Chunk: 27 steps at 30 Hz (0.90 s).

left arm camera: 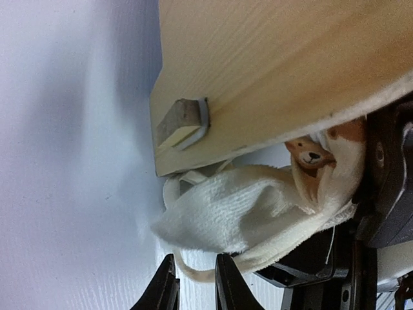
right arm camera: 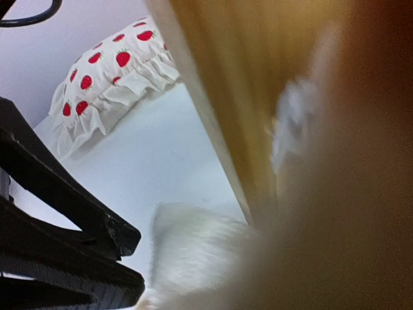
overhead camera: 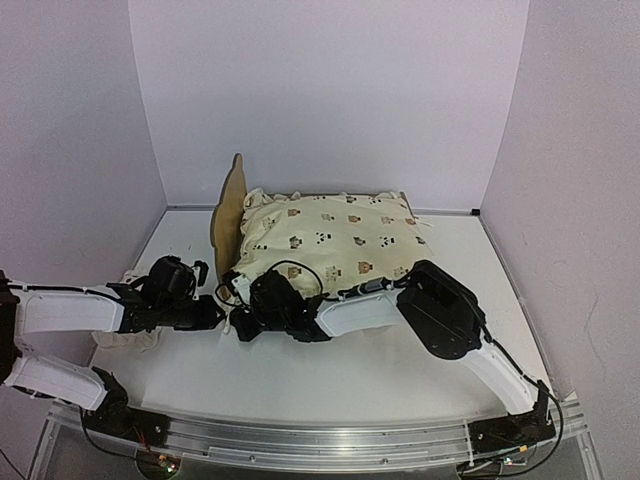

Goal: Set up the pet bed

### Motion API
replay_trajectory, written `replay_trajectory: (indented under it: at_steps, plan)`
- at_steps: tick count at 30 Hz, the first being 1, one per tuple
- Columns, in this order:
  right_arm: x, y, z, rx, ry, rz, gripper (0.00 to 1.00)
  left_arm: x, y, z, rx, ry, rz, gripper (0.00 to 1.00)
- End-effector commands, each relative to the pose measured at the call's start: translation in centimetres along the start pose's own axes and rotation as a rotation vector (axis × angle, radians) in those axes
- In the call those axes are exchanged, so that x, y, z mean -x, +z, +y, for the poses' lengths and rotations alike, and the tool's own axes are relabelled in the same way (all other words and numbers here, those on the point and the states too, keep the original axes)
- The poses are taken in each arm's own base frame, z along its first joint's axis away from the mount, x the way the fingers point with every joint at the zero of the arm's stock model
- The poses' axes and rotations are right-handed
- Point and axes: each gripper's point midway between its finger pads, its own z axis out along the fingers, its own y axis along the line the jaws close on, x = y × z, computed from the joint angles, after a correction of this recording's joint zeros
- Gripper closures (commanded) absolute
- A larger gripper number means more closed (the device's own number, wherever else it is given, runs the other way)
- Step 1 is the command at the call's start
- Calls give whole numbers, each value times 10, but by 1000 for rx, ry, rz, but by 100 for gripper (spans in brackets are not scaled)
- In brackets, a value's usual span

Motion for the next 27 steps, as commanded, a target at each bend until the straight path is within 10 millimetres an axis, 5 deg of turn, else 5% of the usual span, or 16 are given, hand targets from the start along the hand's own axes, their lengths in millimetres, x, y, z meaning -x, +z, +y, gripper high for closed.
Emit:
replay_trajectory:
  at_steps: [1,11,27]
  plan:
    - [23,12,17,71,0,-79,100,7,-10,14,68,-28,-35,79]
    - [23,6,30,145,-15,-69,100,4,-22,42,175,-112,-49,77]
    - [14,-4,38,200,-26,-71,100,1,-7,28,-146,-375,-3,68]
